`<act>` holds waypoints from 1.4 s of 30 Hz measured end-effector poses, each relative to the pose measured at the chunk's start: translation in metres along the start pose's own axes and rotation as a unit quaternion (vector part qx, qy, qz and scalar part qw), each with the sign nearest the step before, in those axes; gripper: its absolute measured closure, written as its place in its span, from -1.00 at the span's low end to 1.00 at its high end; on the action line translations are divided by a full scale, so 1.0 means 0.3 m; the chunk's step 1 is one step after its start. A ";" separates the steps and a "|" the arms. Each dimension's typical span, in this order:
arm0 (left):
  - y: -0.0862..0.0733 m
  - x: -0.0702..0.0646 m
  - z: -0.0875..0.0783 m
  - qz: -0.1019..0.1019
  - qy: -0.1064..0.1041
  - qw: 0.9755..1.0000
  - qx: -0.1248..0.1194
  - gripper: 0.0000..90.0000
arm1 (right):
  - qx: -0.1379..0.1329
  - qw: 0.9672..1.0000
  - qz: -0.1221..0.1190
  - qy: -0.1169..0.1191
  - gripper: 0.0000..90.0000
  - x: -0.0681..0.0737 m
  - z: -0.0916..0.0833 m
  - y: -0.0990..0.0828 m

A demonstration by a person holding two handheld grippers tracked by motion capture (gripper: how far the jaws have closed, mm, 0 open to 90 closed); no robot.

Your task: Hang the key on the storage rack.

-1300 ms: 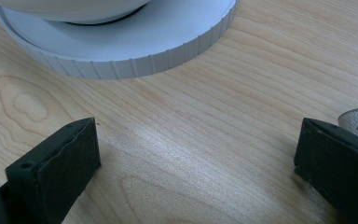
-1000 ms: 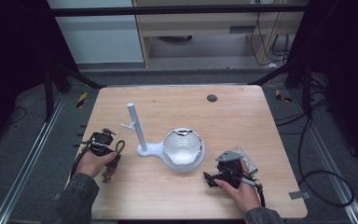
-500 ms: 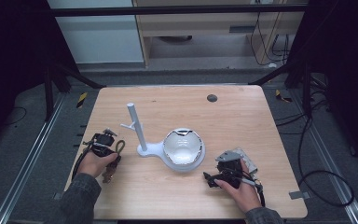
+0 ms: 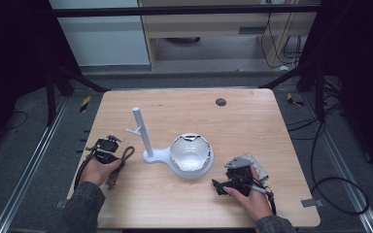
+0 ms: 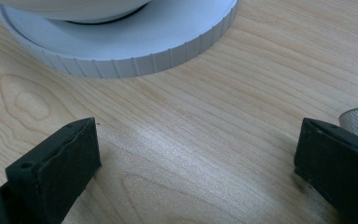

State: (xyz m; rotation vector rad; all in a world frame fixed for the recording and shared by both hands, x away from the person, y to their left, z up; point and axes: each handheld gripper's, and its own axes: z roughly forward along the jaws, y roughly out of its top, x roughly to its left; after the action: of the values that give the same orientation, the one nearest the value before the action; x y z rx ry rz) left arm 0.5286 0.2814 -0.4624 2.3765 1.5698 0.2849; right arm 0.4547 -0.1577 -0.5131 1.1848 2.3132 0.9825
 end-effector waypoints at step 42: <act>-0.136 -0.079 -0.259 0.051 -0.045 0.969 -0.237 0.47 | 0.000 1.000 0.000 0.000 -0.99 0.000 0.000 0.000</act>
State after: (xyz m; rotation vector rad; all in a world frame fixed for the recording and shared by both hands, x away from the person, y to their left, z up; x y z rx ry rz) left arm 0.4599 0.2842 -0.4033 2.0623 1.1778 0.5054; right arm 0.4545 -0.1577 -0.5131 1.1847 2.3136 0.9832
